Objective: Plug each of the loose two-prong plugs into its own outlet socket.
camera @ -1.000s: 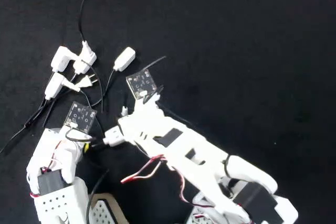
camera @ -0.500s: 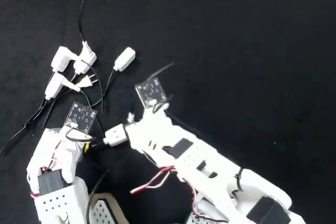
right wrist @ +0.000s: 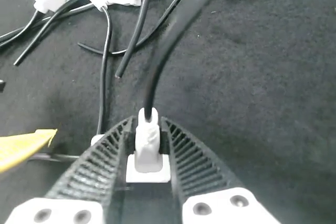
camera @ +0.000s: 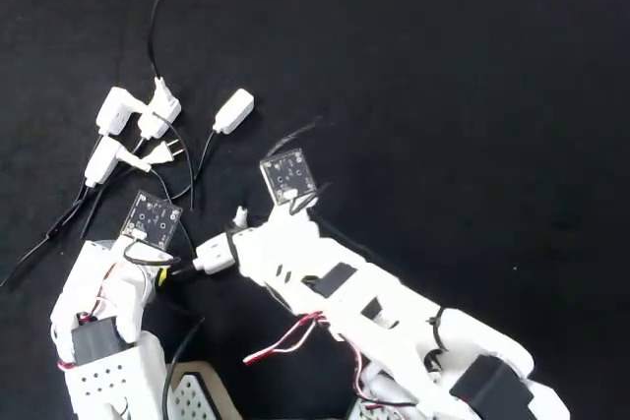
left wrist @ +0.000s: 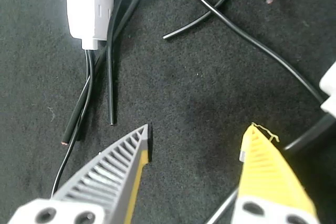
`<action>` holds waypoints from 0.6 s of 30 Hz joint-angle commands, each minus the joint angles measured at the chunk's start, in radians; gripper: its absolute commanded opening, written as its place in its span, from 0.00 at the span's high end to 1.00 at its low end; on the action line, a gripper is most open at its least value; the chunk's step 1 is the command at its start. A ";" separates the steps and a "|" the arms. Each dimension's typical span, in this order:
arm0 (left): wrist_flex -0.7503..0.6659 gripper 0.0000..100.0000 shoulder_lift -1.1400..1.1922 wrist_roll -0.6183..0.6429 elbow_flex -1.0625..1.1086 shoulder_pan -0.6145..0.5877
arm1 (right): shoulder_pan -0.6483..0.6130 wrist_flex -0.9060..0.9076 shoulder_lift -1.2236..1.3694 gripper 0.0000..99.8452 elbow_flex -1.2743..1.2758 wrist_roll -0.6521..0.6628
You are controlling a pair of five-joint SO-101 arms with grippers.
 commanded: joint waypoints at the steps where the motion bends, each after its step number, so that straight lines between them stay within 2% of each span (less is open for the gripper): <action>1: 0.006 0.73 0.005 -0.003 0.018 0.012 | -0.063 -0.005 0.018 0.99 -0.012 -0.008; 9: 0.006 0.73 0.005 -0.003 0.018 0.012 | -0.061 -0.012 0.070 0.99 -0.041 -0.008; 14: 0.006 0.73 0.005 -0.005 0.018 0.012 | 0.038 -0.009 0.085 0.99 -0.059 -0.008; 18: 0.006 0.73 0.005 -0.005 0.018 0.012 | 0.043 -0.006 0.038 0.99 -0.035 -0.008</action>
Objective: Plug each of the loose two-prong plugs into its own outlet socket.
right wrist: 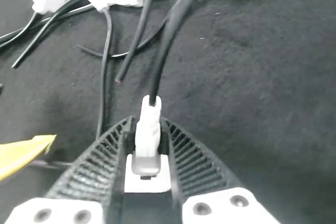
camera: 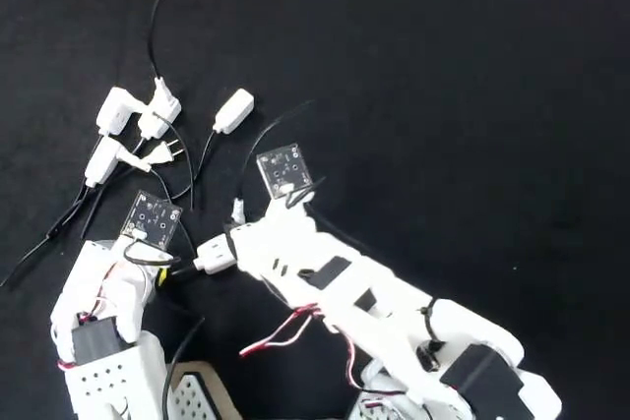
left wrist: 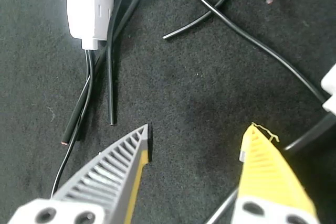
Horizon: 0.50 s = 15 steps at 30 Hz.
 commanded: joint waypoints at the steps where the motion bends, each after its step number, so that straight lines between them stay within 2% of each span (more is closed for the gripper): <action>1: 0.006 0.73 0.005 -0.005 0.018 0.012 | 0.029 0.003 -0.051 0.99 0.025 -0.008; 12: -0.002 0.73 -0.002 0.003 0.018 0.013 | 0.012 0.005 -0.361 0.99 0.079 -0.002; 15: -0.005 0.73 -0.003 0.083 0.008 0.025 | 0.015 0.008 -0.492 0.99 0.064 -0.003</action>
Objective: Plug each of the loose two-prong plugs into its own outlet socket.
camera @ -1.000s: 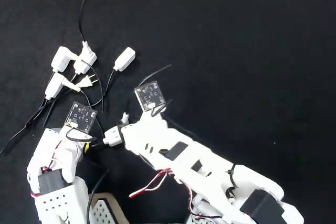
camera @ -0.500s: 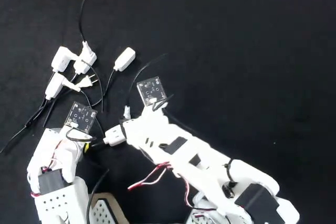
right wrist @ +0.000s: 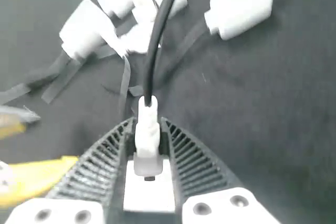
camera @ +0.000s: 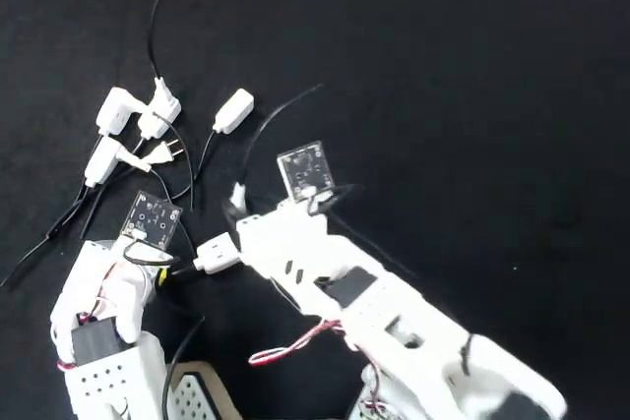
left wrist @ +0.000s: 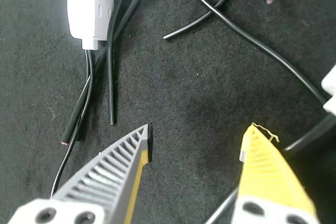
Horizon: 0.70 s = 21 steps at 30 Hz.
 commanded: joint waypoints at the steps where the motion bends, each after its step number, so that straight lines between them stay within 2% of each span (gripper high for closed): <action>1: -0.005 0.73 -0.005 0.106 0.001 0.044 | 0.003 -0.003 -0.211 0.99 -0.022 -0.006; 7: 0.005 0.73 -0.038 0.252 -0.125 0.191 | -0.063 -0.009 -0.386 0.99 0.008 -0.017; 11: -0.006 0.73 -0.038 0.376 -0.188 0.355 | -0.069 -0.008 -0.460 0.99 0.059 -0.133; 14: -0.051 0.73 -0.038 0.450 -0.231 0.452 | -0.046 -0.003 -0.506 0.99 0.097 -0.143; 21: -0.114 0.73 -0.038 0.506 -0.298 0.486 | -0.012 -0.002 -0.565 0.99 0.150 -0.146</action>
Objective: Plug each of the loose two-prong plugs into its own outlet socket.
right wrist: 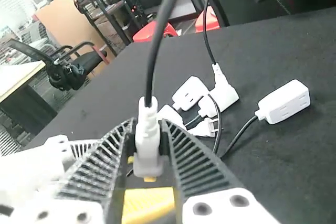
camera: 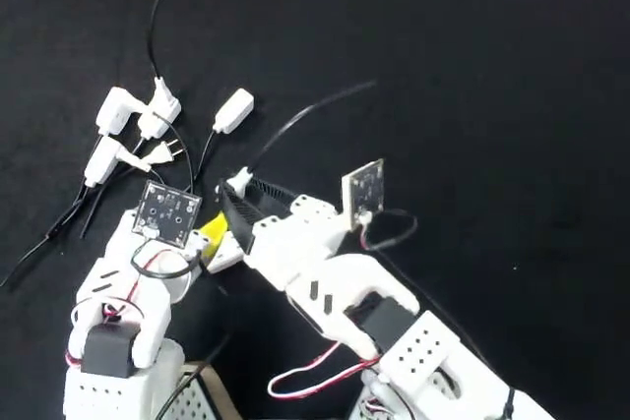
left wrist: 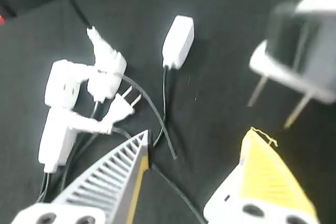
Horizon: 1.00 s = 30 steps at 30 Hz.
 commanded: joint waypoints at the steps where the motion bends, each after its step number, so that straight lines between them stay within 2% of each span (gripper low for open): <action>1: -0.025 0.73 -0.009 0.017 -0.099 0.033 | 0.012 -0.003 -0.033 0.99 0.002 -0.011; 7: -0.031 0.72 -0.008 0.063 -0.133 0.042 | 0.012 0.009 -0.041 0.99 0.001 -0.009; 15: -0.095 0.72 -0.008 0.072 -0.107 -0.010 | -0.037 0.324 -0.042 0.99 -0.140 -0.005; 23: -0.091 0.72 -0.008 0.071 -0.104 -0.030 | -0.035 0.385 -0.035 0.99 -0.176 0.000; 27: -0.026 0.72 -0.006 0.049 -0.102 -0.090 | -0.011 0.393 -0.031 0.99 -0.196 0.069; 30: 0.068 0.72 -0.006 -0.064 -0.102 -0.186 | 0.006 0.394 -0.028 0.99 -0.197 0.103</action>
